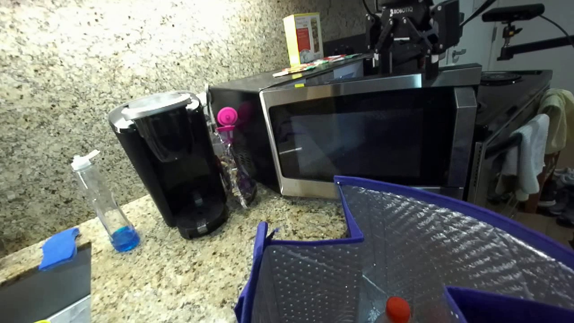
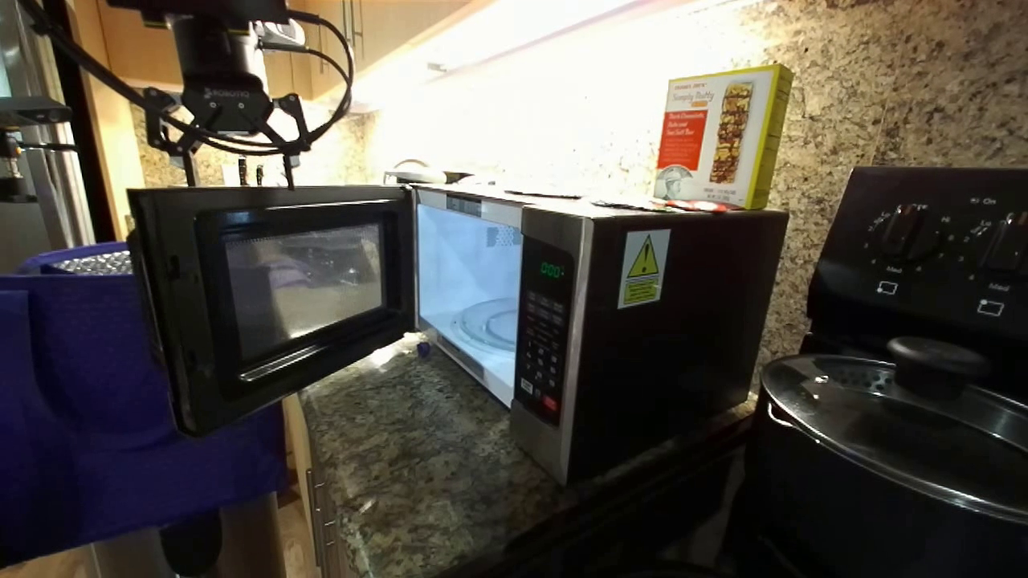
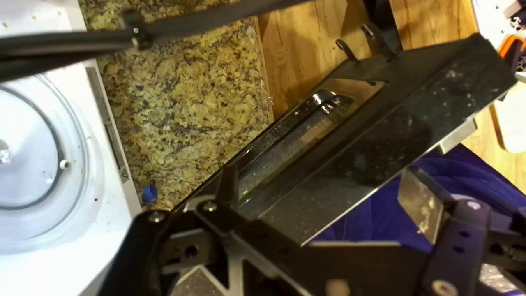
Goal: Open the microwave door
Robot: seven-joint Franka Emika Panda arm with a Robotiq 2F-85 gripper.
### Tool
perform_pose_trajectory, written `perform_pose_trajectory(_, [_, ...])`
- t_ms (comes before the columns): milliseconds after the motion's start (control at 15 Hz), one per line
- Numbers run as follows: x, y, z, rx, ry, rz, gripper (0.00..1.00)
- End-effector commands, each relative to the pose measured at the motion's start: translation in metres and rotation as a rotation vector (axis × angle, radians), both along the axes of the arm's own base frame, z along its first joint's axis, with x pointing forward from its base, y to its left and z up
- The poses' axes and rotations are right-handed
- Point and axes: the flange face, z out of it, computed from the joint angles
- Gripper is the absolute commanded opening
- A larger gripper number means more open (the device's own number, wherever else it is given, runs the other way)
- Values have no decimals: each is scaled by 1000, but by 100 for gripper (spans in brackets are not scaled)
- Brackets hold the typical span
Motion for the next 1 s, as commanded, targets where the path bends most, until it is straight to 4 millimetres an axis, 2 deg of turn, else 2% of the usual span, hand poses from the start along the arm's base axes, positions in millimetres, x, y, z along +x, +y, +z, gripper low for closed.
perform_pose_trajectory(0, [0, 15, 4, -17, -13, 70, 100])
perform_pose_trajectory(200, [-5, 23, 8, -27, -26, 66, 100])
perform_pose_trajectory(733, [-30, 49, 41, -147, -190, 63, 100])
perform_pose_trajectory(933, [-43, 40, 58, -134, -264, -87, 100])
